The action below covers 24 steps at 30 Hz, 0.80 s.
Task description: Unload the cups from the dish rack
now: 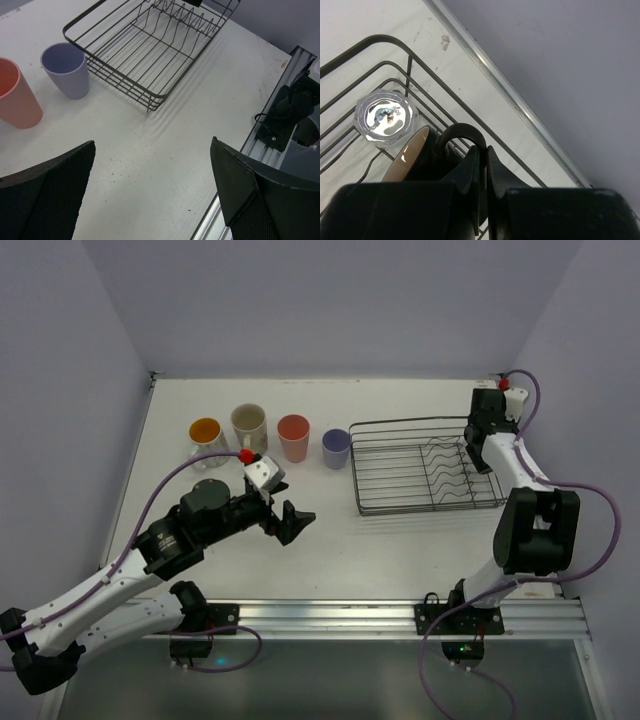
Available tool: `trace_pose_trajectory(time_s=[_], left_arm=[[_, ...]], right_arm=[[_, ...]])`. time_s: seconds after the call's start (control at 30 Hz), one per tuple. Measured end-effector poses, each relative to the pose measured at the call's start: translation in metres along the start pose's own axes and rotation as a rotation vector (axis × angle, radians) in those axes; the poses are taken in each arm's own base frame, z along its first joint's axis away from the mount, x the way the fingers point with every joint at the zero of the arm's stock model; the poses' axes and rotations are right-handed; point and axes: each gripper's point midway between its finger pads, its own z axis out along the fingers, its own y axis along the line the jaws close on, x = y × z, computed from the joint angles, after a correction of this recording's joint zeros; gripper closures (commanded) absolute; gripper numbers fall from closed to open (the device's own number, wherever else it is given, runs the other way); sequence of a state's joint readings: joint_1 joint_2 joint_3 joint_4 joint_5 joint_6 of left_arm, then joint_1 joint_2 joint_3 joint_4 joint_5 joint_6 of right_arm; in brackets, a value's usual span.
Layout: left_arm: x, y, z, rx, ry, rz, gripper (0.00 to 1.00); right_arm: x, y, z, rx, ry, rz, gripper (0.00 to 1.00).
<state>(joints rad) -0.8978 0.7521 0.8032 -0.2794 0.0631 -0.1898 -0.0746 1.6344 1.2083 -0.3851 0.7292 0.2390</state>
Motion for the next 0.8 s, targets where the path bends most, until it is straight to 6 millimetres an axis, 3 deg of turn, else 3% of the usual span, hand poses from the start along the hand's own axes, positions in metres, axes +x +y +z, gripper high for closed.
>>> trace_pose_trajectory(time_s=[0.27, 0.5, 0.63, 0.8], left_arm=[[0.005, 0.001, 0.004, -0.003, 0.019, -0.001, 0.0], [0.012, 0.002, 0.011, -0.007, 0.051, -0.004, 0.0], [0.018, 0.002, 0.016, -0.006, 0.074, -0.013, 0.0], [0.026, -0.003, 0.025, 0.02, 0.11, -0.046, 0.04]], right_arm=[[-0.007, -0.022, -0.028, -0.018, -0.05, 0.052, 1.0], [-0.006, -0.026, -0.056, -0.133, -0.08, 0.138, 1.0], [-0.006, -0.016, -0.083, -0.28, -0.11, 0.202, 1.0], [0.002, 0.012, -0.135, -0.581, -0.148, 0.285, 1.0]])
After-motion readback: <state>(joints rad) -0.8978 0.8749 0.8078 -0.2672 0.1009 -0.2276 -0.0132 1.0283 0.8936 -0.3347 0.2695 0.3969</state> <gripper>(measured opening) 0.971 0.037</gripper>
